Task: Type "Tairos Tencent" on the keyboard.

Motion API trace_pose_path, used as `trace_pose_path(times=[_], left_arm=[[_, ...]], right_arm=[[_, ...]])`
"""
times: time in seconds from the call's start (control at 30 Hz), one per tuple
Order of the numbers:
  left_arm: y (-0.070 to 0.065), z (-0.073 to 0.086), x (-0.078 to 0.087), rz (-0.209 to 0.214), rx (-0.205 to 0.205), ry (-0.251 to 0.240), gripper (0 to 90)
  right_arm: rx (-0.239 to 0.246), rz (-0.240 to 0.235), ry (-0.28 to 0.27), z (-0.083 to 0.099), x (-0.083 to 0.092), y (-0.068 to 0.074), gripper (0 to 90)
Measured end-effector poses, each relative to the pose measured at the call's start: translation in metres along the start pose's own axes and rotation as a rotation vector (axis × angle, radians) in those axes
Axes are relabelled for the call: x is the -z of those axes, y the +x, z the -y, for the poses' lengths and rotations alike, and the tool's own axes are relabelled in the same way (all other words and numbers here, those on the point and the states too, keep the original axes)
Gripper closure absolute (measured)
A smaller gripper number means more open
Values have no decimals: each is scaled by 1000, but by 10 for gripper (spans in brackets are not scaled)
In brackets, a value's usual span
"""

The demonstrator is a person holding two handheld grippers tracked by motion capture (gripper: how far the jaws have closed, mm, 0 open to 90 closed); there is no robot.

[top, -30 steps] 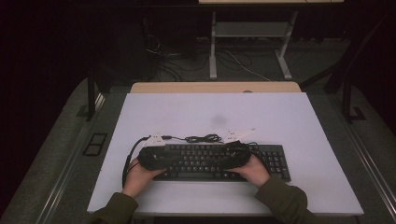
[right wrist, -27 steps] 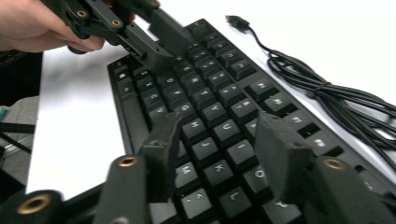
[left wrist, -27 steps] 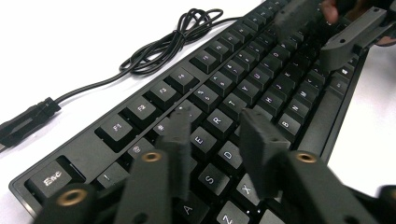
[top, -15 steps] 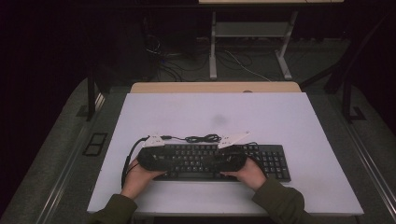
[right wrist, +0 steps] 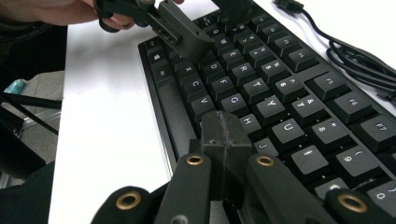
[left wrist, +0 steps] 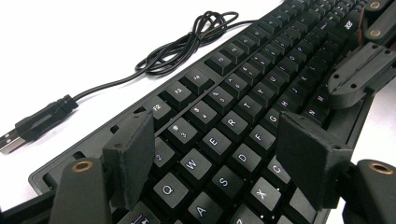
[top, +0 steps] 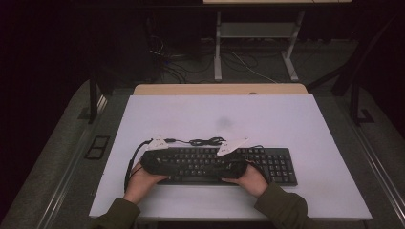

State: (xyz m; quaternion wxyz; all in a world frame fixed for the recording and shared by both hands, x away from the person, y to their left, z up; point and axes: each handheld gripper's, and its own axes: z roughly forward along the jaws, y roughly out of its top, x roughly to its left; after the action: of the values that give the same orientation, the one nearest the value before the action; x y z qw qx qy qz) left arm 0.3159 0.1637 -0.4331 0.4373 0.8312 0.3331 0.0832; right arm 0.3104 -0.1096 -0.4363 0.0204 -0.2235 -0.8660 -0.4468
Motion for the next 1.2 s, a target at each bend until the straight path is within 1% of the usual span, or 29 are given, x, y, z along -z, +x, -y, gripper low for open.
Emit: trace_pose_path(times=[0.3, 0.7, 0.8, 0.83, 1.1, 1.2], left_arm=[[0, 0, 0, 1, -1, 1, 277], [0, 0, -1, 4, -2, 4, 277], [0, 0, 0, 3, -2, 4, 277], [0, 0, 0, 3, -2, 4, 276], [0, 0, 0, 1, 2, 0, 276], [0, 0, 0, 0, 2, 1, 277]], right_arm=[[1, 2, 24, 1, -6, 1, 891], [-3, 19, 22, 1, -7, 0, 891], [-5, 20, 35, 2, -9, 0, 891], [-10, 15, 32, 2, -9, 0, 891], [-4, 21, 32, 1, -9, 0, 891], [-7, 18, 20, 1, -7, 0, 889]])
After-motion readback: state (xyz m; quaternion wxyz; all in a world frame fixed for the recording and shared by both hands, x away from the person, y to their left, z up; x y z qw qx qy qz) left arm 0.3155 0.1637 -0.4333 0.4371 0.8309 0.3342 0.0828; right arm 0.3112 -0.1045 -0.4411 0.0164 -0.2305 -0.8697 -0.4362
